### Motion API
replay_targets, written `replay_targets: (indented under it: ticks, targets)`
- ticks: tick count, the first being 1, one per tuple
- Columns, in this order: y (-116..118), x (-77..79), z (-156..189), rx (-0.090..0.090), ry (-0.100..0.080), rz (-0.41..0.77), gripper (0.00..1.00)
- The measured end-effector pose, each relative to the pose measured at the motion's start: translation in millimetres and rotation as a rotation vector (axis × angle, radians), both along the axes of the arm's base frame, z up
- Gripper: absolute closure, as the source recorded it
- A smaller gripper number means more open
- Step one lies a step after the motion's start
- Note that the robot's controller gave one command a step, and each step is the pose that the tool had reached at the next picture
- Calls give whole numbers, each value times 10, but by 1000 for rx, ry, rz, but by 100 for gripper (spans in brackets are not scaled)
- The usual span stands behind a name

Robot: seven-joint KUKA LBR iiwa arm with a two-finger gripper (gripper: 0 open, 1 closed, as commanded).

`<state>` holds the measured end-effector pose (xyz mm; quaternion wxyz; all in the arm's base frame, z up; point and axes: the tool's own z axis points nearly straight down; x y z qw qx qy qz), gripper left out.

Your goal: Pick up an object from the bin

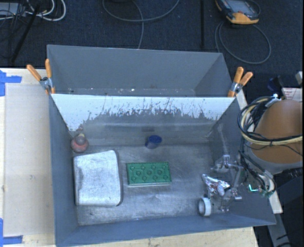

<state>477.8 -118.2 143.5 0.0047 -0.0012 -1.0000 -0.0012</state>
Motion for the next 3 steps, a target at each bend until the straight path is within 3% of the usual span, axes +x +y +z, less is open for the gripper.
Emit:
replay_targets:
  ticks: [1, 2, 3]
  targets:
    - [-135, -35, -609, -4, -18, -38, 0]
    - [-128, -6, -597, -5, -27, -34, 100]
    - [-201, 40, 939, -4, -18, 81, 100]
